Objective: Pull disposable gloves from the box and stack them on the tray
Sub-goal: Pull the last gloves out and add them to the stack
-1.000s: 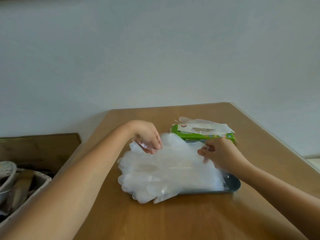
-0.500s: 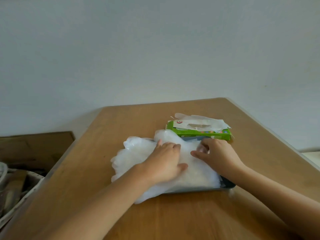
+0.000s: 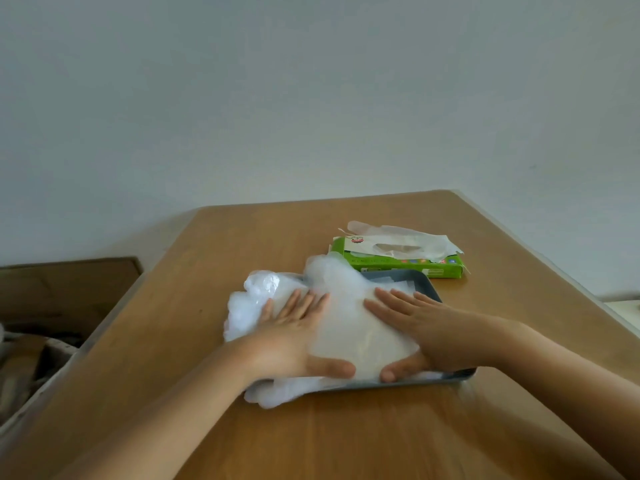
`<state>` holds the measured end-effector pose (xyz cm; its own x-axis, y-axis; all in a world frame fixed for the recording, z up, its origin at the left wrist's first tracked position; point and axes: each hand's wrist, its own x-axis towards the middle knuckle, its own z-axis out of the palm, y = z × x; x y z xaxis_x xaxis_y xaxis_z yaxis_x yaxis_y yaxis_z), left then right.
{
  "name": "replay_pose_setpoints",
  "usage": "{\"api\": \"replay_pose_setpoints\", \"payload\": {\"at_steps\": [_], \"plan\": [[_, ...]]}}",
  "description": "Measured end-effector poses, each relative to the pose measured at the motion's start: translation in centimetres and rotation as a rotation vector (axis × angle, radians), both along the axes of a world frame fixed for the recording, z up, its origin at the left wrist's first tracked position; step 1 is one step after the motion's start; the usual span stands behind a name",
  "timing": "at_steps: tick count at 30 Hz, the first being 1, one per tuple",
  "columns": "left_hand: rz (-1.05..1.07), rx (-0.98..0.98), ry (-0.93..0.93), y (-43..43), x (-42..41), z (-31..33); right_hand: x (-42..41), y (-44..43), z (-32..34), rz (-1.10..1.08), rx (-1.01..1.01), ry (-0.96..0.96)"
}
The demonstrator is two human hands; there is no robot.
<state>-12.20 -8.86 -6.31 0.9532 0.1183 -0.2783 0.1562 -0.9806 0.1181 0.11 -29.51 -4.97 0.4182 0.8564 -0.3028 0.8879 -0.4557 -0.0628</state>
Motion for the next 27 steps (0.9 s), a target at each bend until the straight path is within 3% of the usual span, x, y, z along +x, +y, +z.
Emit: {"api": "replay_pose_setpoints", "payload": {"at_steps": [2, 5, 7, 8, 9, 10, 11, 12, 14, 19, 23, 27], "plan": [[0.006, 0.092, 0.012, 1.5, -0.7, 0.2, 0.2, 0.0, 0.4, -0.013, -0.048, 0.013], [-0.001, 0.113, 0.197, 2.6, -1.7, 2.7, 0.8, 0.1, 1.9, -0.04, -0.094, 0.063], [0.083, 0.21, -0.098, 0.4, -0.9, 2.7, 2.2, 0.2, 3.0, -0.1, 0.059, 0.116], [0.034, 0.111, -0.161, 0.6, -2.0, 3.0, 3.2, 0.1, 3.4, -0.131, 0.215, 0.104], [0.299, -0.084, -0.375, 0.0, -1.3, 4.0, 4.4, -0.2, 3.8, -0.166, 0.361, 0.042], [0.357, -0.224, -0.304, -0.4, -0.8, 5.5, 5.9, -0.6, 3.9, -0.197, 0.471, -0.046], [0.173, -0.231, -0.101, 0.3, -1.0, 5.7, 7.3, -1.2, 3.9, -0.215, 0.537, -0.115], [0.221, -0.093, -0.217, 0.8, 1.1, 6.0, 8.7, -1.7, 3.7, -0.223, 0.556, -0.143], [0.126, -0.142, -0.106, 0.5, 1.4, 10.0, 10.5, -2.6, 3.0, -0.225, 0.529, -0.128], [0.03, -0.268, -0.272, -2.7, 7.3, 9.6, 12.0, -2.6, 1.4, -0.263, 0.65, -0.154], [0.15, -0.642, -0.226, -4.5, 11.0, 7.8, 11.2, -2.2, 2.4, -0.38, 0.829, 0.005], [0.404, -1.127, -0.058, -6.5, 12.8, 5.9, 10.1, -1.8, 3.5, -0.426, 0.96, 0.361]]}}
